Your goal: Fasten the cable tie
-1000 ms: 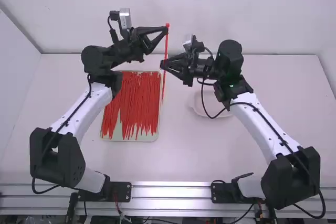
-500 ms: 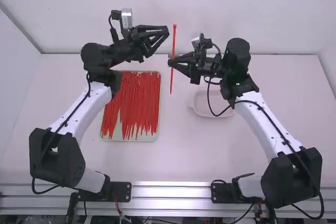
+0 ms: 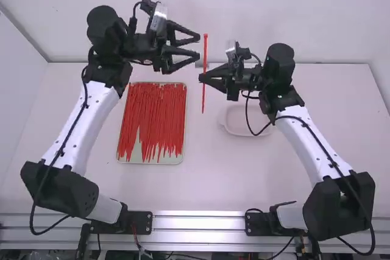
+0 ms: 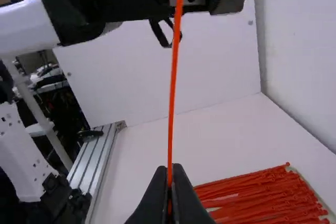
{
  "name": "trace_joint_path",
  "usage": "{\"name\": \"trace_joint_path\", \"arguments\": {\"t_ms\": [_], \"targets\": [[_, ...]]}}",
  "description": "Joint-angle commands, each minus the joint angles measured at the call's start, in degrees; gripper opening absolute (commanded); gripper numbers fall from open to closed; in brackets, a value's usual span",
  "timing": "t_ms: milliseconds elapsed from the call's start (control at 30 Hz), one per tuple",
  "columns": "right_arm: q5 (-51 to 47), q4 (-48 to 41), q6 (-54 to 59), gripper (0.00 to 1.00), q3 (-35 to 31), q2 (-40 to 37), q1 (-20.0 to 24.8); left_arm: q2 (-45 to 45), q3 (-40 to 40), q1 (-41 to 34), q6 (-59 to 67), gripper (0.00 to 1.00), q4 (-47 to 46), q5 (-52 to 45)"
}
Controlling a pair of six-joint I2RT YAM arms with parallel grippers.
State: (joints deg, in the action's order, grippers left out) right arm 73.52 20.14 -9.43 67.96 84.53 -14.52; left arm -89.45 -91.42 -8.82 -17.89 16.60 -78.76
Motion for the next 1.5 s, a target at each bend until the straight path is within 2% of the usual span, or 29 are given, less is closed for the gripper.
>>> {"name": "trace_joint_path", "arguments": {"t_ms": [0, 100, 200, 367, 567, 733, 1033, 1100, 1233, 1267, 1400, 1467], "targets": [[1.7, 0.2, 1.1, 0.00, 1.8, 0.1, -0.1, 0.4, -1.6, 1.2, 8.5, 0.64, -0.2, -5.8], [2.0, 0.2, 1.1, 0.00, 1.8, 0.1, -0.4, 0.3, -1.5, 1.3, 8.3, 0.45, -0.1, -5.6], [1.9, 0.2, 1.2, 0.00, 1.8, 0.1, -1.0, -0.2, -1.5, 1.3, 8.0, 0.40, -0.1, -4.6], [1.9, 0.3, 2.3, 0.00, 1.8, 0.1, -1.9, -0.9, -1.5, 0.1, 5.5, 0.34, 0.0, -2.3], [1.7, 0.3, 2.4, 0.00, 1.8, 0.1, -2.1, -1.7, -1.5, 0.1, 2.1, 0.33, 2.7, -1.5], [1.7, 0.3, 2.4, 0.00, 1.8, 0.1, -2.5, -2.4, -1.5, 0.1, -0.9, 0.22, 6.2, -1.6], [1.7, 0.4, 2.4, 0.00, 1.8, 0.1, -2.6, -3.4, -1.5, -1.7, -2.3, 0.19, 8.3, -1.8], [1.7, 0.4, 2.4, 0.00, 1.8, 0.1, -2.0, -3.4, -1.5, -1.7, -2.3, 0.02, 8.5, -1.7], [1.7, 0.4, 2.1, 0.00, 1.8, 0.1, -2.1, -3.3, -1.5, -1.7, -5.6, 0.02, 11.6, -1.2], [1.7, 0.4, 2.2, 0.03, 1.8, 0.1, -2.3, -3.3, -1.5, -1.6, -6.9, 0.02, 13.5, -1.3], [1.7, -0.3, 2.3, 0.26, 1.7, 0.1, -2.3, -3.3, -1.7, -0.5, -16.5, 0.02, 23.5, 0.7], [1.7, -1.2, 3.8, 0.32, 1.7, 0.1, -2.6, -3.3, -2.0, -0.4, -19.0, 0.02, 26.0, 1.6]]}}
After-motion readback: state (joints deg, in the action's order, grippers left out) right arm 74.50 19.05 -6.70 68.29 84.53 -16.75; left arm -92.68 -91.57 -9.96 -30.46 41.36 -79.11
